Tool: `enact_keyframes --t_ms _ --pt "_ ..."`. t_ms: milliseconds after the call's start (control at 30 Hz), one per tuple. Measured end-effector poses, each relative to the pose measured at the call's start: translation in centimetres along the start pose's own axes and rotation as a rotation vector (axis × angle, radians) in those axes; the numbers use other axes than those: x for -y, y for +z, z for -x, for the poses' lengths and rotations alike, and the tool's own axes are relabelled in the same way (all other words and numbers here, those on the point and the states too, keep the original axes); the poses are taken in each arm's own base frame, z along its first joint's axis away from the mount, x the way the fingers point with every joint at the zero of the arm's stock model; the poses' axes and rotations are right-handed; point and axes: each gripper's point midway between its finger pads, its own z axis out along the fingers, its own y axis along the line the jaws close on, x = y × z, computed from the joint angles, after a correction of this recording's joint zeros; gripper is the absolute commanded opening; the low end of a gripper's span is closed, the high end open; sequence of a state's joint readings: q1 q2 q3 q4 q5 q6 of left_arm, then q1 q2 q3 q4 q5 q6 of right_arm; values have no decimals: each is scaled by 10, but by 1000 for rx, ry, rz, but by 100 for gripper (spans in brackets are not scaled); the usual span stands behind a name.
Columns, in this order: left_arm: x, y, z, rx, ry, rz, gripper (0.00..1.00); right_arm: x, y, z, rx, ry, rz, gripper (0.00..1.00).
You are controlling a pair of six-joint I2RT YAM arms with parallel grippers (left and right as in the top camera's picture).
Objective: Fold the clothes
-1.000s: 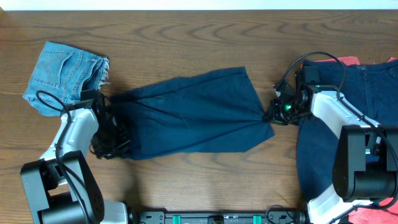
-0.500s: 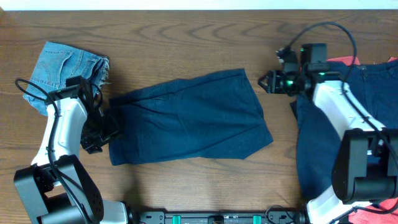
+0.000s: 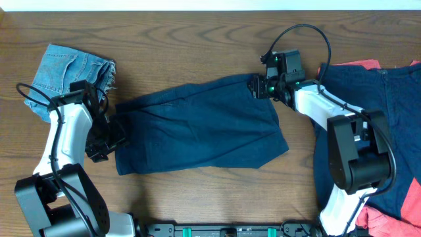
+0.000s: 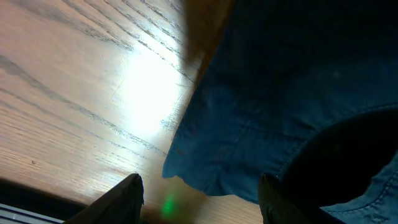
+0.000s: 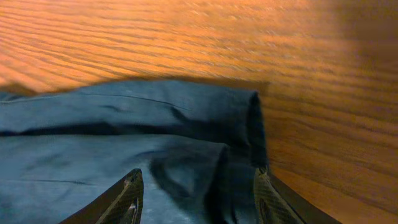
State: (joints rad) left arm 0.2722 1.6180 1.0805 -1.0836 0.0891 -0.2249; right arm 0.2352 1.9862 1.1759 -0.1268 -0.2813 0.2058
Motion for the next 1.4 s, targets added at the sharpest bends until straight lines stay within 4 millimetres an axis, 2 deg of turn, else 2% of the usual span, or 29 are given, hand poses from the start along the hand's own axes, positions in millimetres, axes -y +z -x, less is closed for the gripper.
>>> enact_keyframes --t_ms 133,233,367,467,533,567,633,800,933,1000,1067,1133,1167,1200,1300,1367,1400 --pt "1 0 4 16 1 -5 58 0 0 0 0 7 -1 49" --pt "2 0 5 22 1 -6 58 -4 1 -1 -3 9 10 41" --pt "2 0 6 23 1 -7 58 -11 2 -3 -9 6 21 38" --pt "2 0 6 24 1 -7 57 -12 5 -6 -15 2 24 25" --pt "2 0 6 24 1 -7 57 -10 9 -7 -19 2 19 9" --pt "2 0 6 24 1 -7 54 -8 11 -9 -22 8 15 1" --pt "2 0 6 25 -1 -7 52 -4 15 -9 -18 12 10 1" --pt "0 0 7 29 -4 6 38 -2 11 5 24 45 35 1" --pt "-4 0 8 34 -5 24 13 4 -5 31 89 95 67 1" --pt "-5 0 8 37 -6 32 6 7 -16 48 137 105 75 1" --pt "-6 0 9 40 -3 41 6 10 -28 66 187 111 76 1" --pt "-8 0 9 42 -3 49 6 13 -33 74 210 117 71 1" --pt "-9 0 9 44 -3 55 6 14 -34 75 215 120 65 2" --pt "-9 0 9 45 -3 58 6 15 -34 75 216 123 60 8" --pt "-10 -1 10 46 -3 60 7 18 -33 75 217 130 39 9" --pt "-9 0 10 46 -2 53 10 22 -33 75 222 139 20 25" --pt "-5 0 10 45 10 34 11 24 -33 76 225 142 12 29"
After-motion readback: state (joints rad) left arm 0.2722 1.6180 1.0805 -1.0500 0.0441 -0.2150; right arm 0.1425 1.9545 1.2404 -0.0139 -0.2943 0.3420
